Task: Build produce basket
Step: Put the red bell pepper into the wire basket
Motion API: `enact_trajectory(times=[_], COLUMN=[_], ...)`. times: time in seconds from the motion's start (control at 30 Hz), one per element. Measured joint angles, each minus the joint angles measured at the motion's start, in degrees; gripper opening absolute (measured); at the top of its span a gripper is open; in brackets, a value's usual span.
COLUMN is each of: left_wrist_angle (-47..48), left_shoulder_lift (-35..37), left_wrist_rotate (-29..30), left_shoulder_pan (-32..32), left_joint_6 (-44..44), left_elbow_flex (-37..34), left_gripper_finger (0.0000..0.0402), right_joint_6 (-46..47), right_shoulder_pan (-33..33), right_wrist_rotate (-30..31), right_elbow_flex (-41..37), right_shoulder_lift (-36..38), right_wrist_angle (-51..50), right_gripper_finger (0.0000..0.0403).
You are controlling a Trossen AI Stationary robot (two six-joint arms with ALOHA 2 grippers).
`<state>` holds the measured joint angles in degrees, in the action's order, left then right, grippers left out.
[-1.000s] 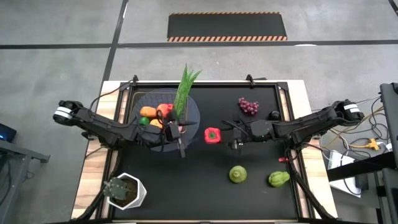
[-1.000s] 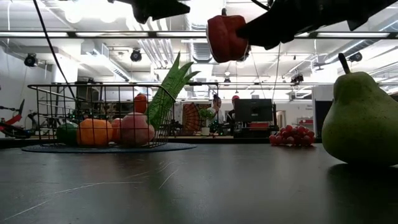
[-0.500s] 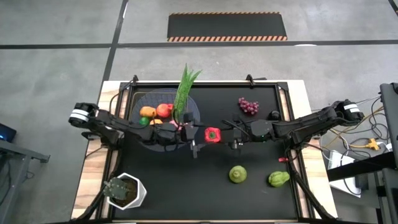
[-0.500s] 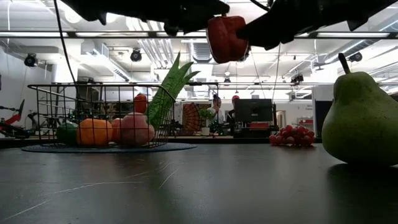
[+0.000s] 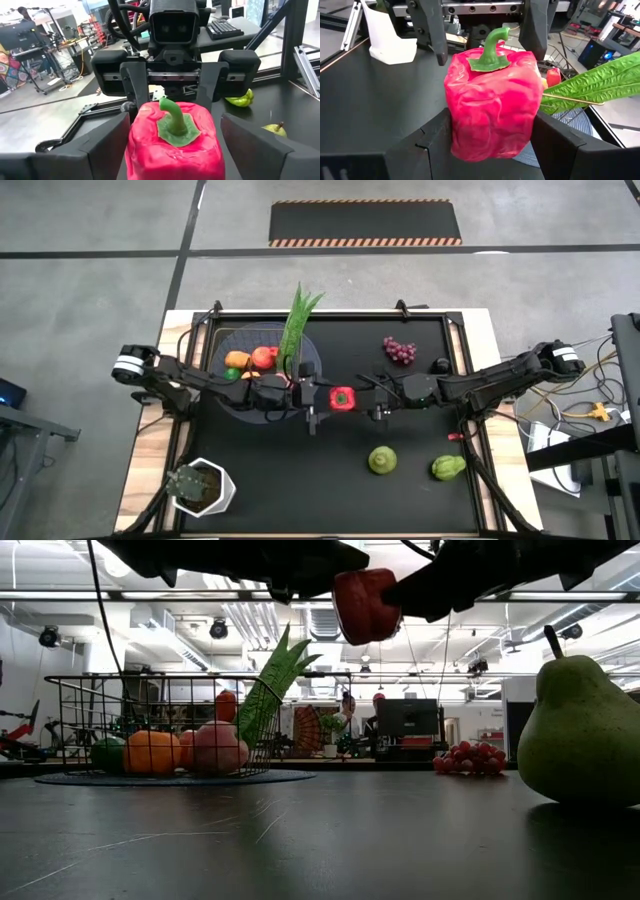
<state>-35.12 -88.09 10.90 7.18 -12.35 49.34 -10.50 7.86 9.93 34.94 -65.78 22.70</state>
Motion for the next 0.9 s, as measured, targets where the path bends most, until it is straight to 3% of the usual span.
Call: enact_trajectory(times=[0.27,0.63,0.9], left_wrist_angle=[2.09,7.24,8.08], left_shoulder_lift=[0.52,1.02,1.18], left_wrist_rotate=[2.43,5.34,5.76], left_shoulder_pan=[0.00,-0.10,-0.22], left_joint_6=[3.68,2.47,0.77], left_elbow_flex=[0.21,0.70,0.70], left_gripper_finger=[0.0263,0.0311,0.0308], right_joint_6=[4.75,7.93,7.40], right_shoulder_pan=[-0.37,-0.42,-0.42], right_wrist_rotate=[-0.10,0.80,0.79], right_elbow_flex=[0.03,0.29,0.33], right_shoulder_lift=[-0.02,-0.09,-0.07], right_wrist_angle=[0.78,1.79,1.68], right_gripper_finger=[0.0215,0.0215,0.0215])
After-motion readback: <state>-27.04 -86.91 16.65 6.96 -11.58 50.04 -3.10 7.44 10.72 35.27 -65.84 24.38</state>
